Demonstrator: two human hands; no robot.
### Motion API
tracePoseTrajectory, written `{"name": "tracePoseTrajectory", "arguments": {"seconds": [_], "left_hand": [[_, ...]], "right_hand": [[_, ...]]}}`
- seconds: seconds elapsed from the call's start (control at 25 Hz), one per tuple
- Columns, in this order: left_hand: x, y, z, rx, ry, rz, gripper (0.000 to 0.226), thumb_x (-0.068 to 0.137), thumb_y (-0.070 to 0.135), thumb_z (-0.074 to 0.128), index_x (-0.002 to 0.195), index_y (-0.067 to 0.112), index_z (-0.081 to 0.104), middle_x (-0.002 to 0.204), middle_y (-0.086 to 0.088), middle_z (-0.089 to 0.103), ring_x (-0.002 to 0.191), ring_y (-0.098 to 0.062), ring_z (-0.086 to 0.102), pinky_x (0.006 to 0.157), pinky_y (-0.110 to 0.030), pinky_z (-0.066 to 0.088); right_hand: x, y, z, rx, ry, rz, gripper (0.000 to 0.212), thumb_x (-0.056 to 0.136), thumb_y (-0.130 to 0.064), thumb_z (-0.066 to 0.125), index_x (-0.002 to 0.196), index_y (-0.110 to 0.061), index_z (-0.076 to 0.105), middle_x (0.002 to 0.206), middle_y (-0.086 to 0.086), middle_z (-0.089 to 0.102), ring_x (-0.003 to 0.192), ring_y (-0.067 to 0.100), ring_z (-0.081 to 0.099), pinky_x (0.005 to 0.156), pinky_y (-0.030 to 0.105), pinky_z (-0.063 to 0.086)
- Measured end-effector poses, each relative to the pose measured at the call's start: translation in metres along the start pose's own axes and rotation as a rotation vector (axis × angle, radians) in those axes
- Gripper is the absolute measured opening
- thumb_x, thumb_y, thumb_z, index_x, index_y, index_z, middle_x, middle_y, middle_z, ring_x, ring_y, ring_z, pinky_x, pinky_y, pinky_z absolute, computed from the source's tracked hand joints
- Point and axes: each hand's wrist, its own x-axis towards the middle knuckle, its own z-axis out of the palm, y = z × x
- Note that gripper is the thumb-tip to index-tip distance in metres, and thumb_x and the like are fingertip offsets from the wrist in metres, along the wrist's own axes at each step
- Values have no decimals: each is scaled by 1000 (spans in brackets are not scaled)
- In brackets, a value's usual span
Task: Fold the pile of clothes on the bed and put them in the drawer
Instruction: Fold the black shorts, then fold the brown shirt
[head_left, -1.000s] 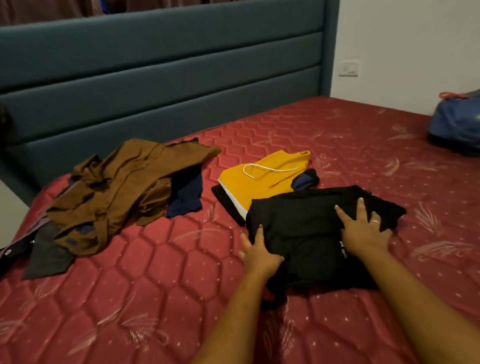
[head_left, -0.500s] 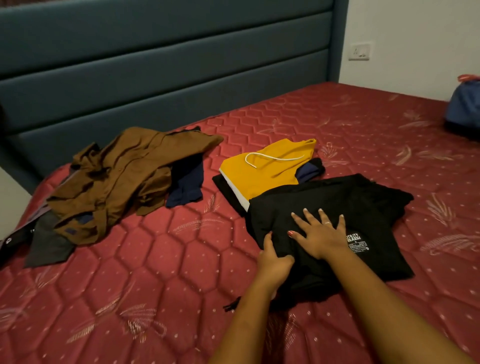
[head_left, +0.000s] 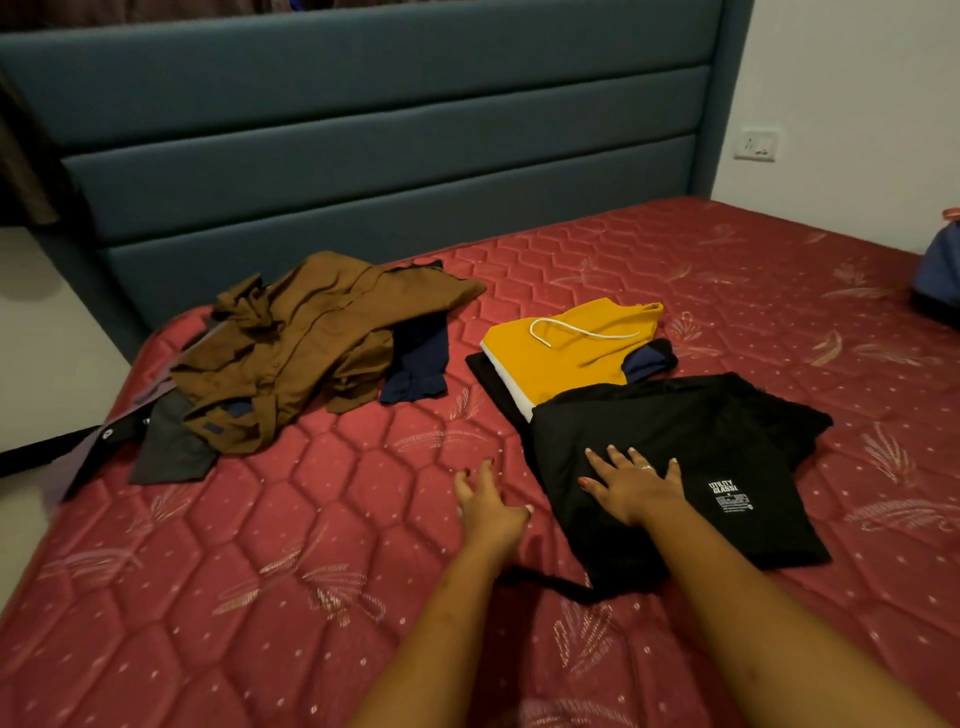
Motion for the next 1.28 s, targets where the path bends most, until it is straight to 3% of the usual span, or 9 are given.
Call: {"name": "tracePoseTrajectory", "arguments": {"seconds": [0.24, 0.68, 0.8, 0.96, 1.04, 1.12, 1.2, 1.28], "left_hand": [[5, -39, -101, 13, 175, -95, 76, 80, 17, 72, 146, 23, 34, 156, -12, 9, 136, -39, 30, 110, -40, 33], [0, -164, -314, 33, 460, -168, 72, 78, 21, 75, 141, 19, 41, 151, -18, 20, 138, -38, 26, 112, -36, 23], [6, -227, -361, 147, 458, -182, 70, 80, 21, 72, 143, 18, 39, 149, -19, 28, 136, -38, 29, 110, -35, 22], [22, -291, -384, 275, 338, -139, 75, 85, 30, 67, 148, 17, 30, 153, -14, 29, 138, -33, 29, 111, -36, 23], [35, -308, -384, 364, 275, -97, 82, 85, 53, 58, 151, 22, 22, 158, -5, 21, 142, -26, 21, 115, -39, 19], [46, -313, -384, 457, 238, -101, 101, 68, 81, 29, 153, 29, 13, 161, 5, 9, 146, -21, 9, 117, -44, 8], [58, -318, -386, 533, 230, -100, 112, 53, 83, 7, 153, 33, 7, 161, 10, 2, 147, -19, 2, 116, -47, 3], [66, -321, -387, 559, 220, -90, 112, 51, 83, 5, 152, 35, 6, 161, 11, 0, 147, -19, -1, 116, -49, 2]], "right_hand": [[-33, -90, -20, 72, -24, -167, 61, 98, -59, 23, 152, -40, 2, 162, -6, 1, 149, 20, -3, 112, 63, -3], [-46, -330, -21, -35, -11, -481, 72, 96, -48, 47, 152, -41, 2, 162, -4, 3, 149, 22, 4, 113, 60, 5], [-32, -397, -4, -63, -24, -527, 72, 95, -44, 48, 152, -40, 5, 162, -2, 4, 148, 22, 5, 114, 58, 8], [6, -460, 17, -75, 1, -509, 63, 97, -42, 42, 152, -39, 11, 162, -2, 0, 148, 27, 7, 115, 56, 13], [34, -482, 19, -154, 49, -452, 57, 97, -33, 43, 150, -35, 23, 161, -6, -9, 145, 32, 15, 112, 53, 22], [58, -498, 18, -279, 104, -426, 46, 95, -19, 41, 141, -24, 43, 160, -10, -15, 135, 34, 31, 106, 46, 34], [77, -509, 19, -300, 100, -403, 40, 96, -10, 38, 134, -14, 50, 160, -9, -14, 128, 32, 40, 98, 42, 39], [93, -515, 21, -274, 107, -391, 41, 96, -7, 37, 137, -7, 43, 161, 3, 0, 129, 33, 39, 101, 41, 38]]}}
